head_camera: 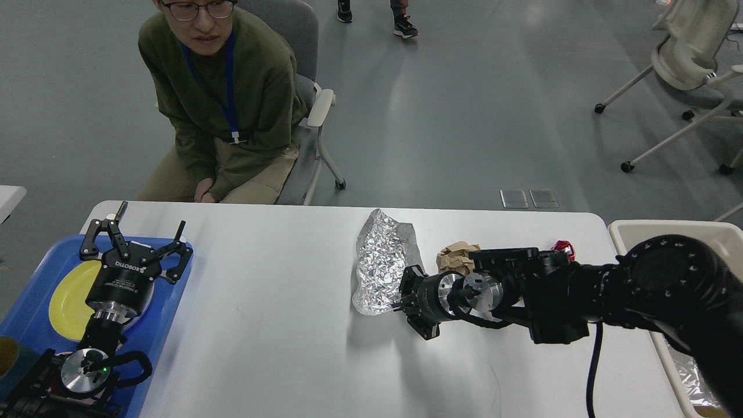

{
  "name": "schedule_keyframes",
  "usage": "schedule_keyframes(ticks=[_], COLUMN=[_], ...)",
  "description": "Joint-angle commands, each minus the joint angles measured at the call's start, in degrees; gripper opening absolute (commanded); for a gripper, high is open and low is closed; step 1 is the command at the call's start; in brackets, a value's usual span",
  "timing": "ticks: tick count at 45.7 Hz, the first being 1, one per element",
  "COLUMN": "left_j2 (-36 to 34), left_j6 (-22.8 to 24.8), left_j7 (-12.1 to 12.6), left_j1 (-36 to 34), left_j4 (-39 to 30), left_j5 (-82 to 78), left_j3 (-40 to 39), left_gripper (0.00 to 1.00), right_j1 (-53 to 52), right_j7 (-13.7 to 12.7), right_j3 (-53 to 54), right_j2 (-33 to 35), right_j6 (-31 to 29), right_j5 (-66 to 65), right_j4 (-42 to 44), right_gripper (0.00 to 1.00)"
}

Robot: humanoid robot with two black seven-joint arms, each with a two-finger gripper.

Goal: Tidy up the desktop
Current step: 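Carry the foil sheet into the white bin and release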

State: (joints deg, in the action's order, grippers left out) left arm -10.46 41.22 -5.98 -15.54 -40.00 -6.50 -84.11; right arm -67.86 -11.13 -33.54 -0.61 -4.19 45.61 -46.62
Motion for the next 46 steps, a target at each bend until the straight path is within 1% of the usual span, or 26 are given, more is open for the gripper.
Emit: schedule_keyframes(ticks=[1,6,10,13,15,17,19,22,24,27,31,35,46], left_j2=[0.00,0.00,0.00,0.00,0.00,0.00,0.00,0.00,0.00,0.00,0.00,0.00,-0.09], left_j6=[0.00,0.00,0.00,0.00,0.00,0.00,0.00,0.00,0.00,0.00,0.00,0.00,0.00], left_j7=[0.00,0.00,0.00,0.00,0.00,0.00,0.00,0.00,0.00,0.00,0.00,0.00,0.00], left_j1=[-0.01,-0.01,-0.01,-0.01,0.07,-0.01,-0.01,-0.01,-0.01,0.07,0.07,0.07,0.07], left_j4=[0.01,0.01,-0.08,0.01,0.01,0.01,0.01,0.01,0.01,0.01,0.01,0.01,0.01], left_j5=[0.00,0.00,0.00,0.00,0.00,0.00,0.00,0.00,0.00,0.00,0.00,0.00,0.00], left_j3=[-0.08,0.00,0.00,0.00,0.00,0.00,0.00,0.00,0.00,0.00,0.00,0.00,0.00], left_gripper=[0.96,0.96,0.96,0.96,0.96,0.96,0.96,0.96,0.96,0.96,0.96,0.96,0.96], right_j1=[-6.66,-15.62,-23.44,-29.86,-34.25,-37.95,-41.11,-45.60,-48.41,-52.98,-58.87,-62.83,-63.28], right_j7=[-0.03,-0.03,-0.03,0.23,0.93,1.55,2.69,5.50,7.35,8.32,8.85,9.37,9.64], right_j3=[-1.08,-6.52,-11.62,-16.54,-20.66,-24.53,-28.23,-33.33,-35.97,-39.40,-44.23,-48.10,-51.44], right_j2=[2.81,5.97,7.03,7.73,7.73,7.73,7.91,8.87,10.97,13.53,15.11,16.96,20.21], right_j6=[0.24,-0.03,-1.17,-3.53,-6.95,-12.04,-15.74,-20.05,-21.47,-22.17,-22.44,-22.35,-21.83], right_j5=[0.09,0.18,0.18,-0.26,-1.04,-2.80,-4.99,-7.81,-10.26,-16.41,-25.64,-31.27,-33.04], right_j4=[-8.21,-16.56,-23.06,-28.77,-31.94,-34.58,-36.52,-38.80,-41.09,-44.07,-48.20,-51.46,-50.94], right_gripper=[0.00,0.00,0.00,0.00,0.00,0.00,0.00,0.00,0.00,0.00,0.00,0.00,0.00])
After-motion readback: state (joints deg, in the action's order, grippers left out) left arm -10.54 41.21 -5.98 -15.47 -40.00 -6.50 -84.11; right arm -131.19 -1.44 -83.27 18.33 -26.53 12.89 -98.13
